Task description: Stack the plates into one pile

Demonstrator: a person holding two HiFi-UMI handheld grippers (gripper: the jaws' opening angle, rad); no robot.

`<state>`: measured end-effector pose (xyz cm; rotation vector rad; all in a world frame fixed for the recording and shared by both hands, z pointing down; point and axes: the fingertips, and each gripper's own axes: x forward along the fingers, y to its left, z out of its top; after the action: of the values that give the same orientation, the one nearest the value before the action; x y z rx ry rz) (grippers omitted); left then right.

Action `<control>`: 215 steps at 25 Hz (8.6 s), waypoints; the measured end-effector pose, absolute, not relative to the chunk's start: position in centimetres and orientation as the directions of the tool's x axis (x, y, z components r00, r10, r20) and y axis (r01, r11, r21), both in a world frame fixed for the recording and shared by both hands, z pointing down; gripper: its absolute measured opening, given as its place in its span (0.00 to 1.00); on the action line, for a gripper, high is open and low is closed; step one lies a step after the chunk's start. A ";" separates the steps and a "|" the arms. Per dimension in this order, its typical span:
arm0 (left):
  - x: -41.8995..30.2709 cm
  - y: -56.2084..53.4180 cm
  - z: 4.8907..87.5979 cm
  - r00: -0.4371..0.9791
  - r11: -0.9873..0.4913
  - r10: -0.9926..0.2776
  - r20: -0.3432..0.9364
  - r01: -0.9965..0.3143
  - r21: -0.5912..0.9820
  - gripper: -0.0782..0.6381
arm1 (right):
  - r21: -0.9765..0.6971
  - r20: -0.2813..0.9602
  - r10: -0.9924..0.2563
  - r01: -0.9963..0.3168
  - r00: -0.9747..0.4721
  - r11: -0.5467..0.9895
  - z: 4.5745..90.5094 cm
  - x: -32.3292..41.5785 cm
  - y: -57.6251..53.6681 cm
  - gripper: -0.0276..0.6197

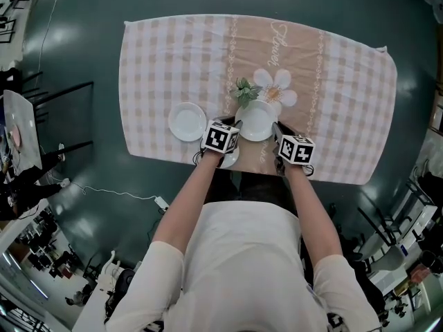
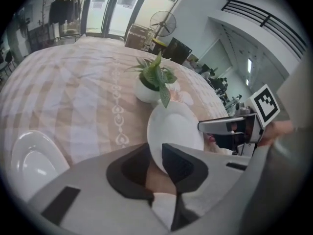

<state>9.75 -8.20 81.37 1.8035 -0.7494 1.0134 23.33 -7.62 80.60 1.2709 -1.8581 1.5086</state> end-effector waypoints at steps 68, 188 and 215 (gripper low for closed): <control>-5.6 5.1 78.1 0.540 -0.170 -0.188 0.821 -0.841 0.514 0.35 | -0.393 0.817 -0.125 -0.702 -0.563 0.594 77.4 5.9 0.5 0.24; -6.2 4.9 76.7 0.600 -0.549 -0.023 0.800 -0.676 0.492 0.33 | -0.282 0.873 -0.268 -0.870 -0.407 0.404 75.3 7.5 1.5 0.16; -8.8 -6.2 53.1 0.739 -0.703 -0.434 0.515 -0.636 0.320 0.17 | -0.037 0.519 -0.789 -0.931 -0.329 0.364 48.3 9.9 -5.3 0.12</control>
<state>-8.75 -6.18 53.09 2.4548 -0.8110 0.5602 9.90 -5.30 48.34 1.4953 -2.2157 0.4630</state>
